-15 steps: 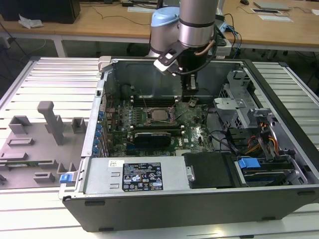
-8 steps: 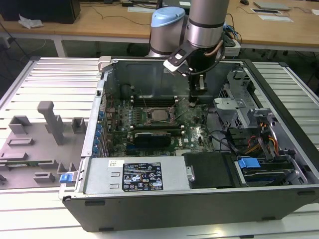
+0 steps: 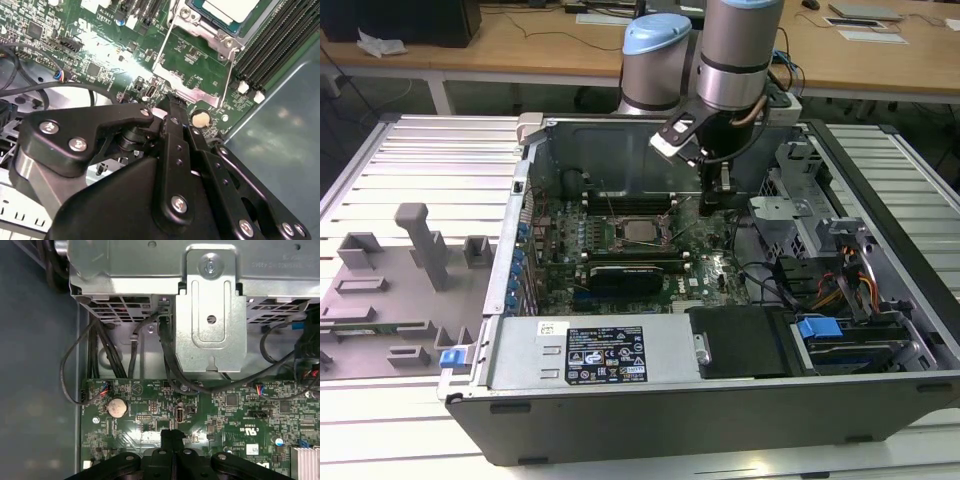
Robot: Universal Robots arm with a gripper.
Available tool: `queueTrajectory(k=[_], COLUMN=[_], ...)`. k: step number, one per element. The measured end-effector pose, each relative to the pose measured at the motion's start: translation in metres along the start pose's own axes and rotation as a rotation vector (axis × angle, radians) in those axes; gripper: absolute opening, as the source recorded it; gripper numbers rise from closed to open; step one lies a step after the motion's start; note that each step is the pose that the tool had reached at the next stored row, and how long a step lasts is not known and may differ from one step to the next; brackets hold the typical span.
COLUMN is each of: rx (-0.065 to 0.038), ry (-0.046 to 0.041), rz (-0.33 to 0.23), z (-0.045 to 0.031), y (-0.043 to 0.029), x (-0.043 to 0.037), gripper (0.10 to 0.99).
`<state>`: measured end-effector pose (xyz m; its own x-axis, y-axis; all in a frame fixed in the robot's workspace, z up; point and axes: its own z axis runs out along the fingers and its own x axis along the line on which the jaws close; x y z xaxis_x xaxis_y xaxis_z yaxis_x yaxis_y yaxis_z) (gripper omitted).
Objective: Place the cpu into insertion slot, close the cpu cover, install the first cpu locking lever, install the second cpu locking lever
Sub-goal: 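Close the cpu cover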
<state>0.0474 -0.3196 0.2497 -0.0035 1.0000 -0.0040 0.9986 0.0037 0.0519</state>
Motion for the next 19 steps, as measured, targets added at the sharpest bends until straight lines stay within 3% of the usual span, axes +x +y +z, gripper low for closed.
queueTrajectory(k=[3,4,5,8,9,13,19], rx=[0.000,0.015,0.038,0.131,0.141,0.142,0.131], ry=[0.0000,0.0008,0.0018,0.0071,0.0075,0.0074,0.0075], rz=[0.000,0.000,0.000,0.000,0.000,0.000,0.000], z=[0.0001,0.0003,0.0004,0.0010,0.0010,0.0009,0.0000], y=[0.0000,0.0002,0.0005,0.0018,0.0019,0.0010,-0.0165], x=[0.0000,0.0000,0.0000,0.0000,0.0000,0.0000,0.0009], gripper=[0.106,0.106,0.106,0.106,0.106,0.106,0.106])
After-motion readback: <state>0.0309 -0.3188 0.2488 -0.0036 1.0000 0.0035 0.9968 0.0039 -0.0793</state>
